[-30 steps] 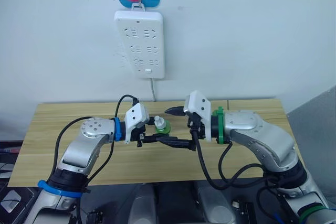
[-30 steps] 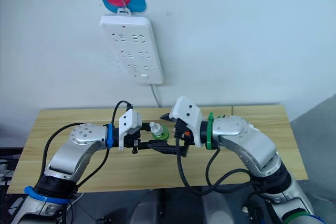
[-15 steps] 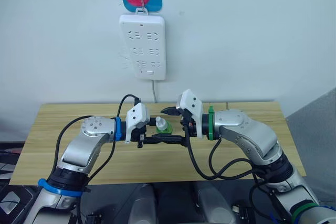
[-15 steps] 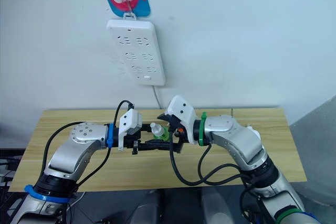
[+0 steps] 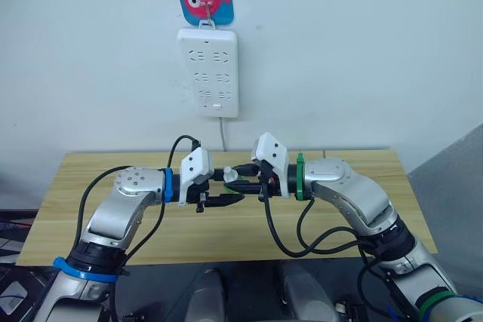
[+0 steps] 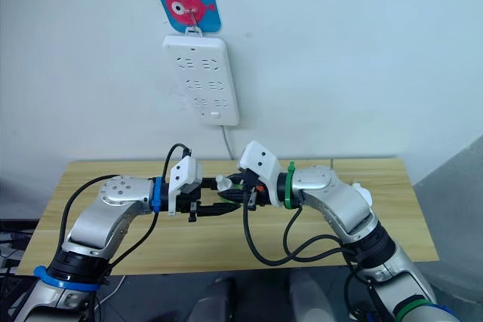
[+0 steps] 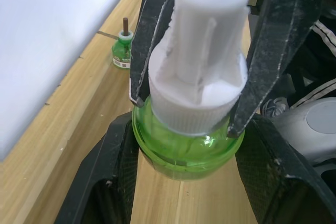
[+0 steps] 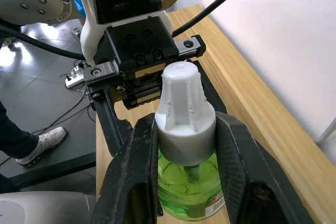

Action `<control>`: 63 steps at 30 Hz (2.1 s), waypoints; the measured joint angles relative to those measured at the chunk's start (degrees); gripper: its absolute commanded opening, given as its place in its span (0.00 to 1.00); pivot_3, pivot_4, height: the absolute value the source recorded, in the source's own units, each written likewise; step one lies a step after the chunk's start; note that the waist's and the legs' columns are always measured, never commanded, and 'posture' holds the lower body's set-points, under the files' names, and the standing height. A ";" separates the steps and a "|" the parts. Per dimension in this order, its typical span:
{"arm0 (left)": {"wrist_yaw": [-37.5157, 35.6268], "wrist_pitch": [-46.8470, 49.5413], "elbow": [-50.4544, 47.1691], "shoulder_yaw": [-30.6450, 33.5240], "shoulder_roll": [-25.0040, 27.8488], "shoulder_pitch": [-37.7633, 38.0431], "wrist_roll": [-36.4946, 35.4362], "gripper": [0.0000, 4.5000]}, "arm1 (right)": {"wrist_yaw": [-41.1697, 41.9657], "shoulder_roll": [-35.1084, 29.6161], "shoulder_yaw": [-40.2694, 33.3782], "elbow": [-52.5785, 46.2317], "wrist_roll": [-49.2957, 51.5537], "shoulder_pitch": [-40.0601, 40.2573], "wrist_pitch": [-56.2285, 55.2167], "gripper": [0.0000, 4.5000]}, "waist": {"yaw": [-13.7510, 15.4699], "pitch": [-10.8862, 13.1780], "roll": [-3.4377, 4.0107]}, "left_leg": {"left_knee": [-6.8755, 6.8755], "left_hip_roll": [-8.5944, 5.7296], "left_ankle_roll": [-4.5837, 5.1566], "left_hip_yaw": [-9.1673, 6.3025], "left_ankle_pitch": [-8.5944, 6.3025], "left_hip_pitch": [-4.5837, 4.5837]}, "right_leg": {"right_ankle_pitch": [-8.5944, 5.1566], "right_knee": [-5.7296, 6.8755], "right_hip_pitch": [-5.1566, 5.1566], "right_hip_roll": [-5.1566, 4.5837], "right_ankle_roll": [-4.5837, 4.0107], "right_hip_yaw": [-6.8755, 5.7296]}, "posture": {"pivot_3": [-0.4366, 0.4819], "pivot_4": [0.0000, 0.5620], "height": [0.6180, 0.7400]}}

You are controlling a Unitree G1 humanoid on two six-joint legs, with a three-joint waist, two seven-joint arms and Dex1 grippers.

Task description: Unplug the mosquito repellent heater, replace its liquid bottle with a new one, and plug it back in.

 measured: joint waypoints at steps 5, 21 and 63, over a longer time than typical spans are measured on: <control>-0.01 0.89 0.29 1.70 -0.76 0.23 -3.10 0.66 | 0.88 0.01 -1.32 -0.01 0.00 0.05 -1.47 0.25 | -0.05 -1.07 0.03 | 0.01 -0.01 0.00 -0.01 0.00 0.02 | 0.00 0.03 0.01 0.01 0.00 -0.01 | 0.37 0.17 1.00; -3.37 4.71 1.40 2.73 1.10 -2.55 -8.32 1.00 | 2.10 -2.32 -9.75 -4.23 6.30 0.32 2.02 0.25 | -1.72 -5.24 0.04 | 0.03 -0.51 0.15 -0.08 0.03 0.37 | 0.00 0.33 0.24 0.09 -0.01 0.07 | 0.35 0.04 1.00; -1.12 16.14 -4.48 1.91 -0.44 -8.81 -14.95 0.51 | 1.30 -2.63 -11.18 -5.98 14.43 -0.69 5.08 0.47 | -2.90 -6.50 0.13 | -0.01 -0.64 0.21 -0.29 0.03 1.06 | -0.14 0.31 1.07 0.07 0.06 0.03 | 0.36 0.05 1.00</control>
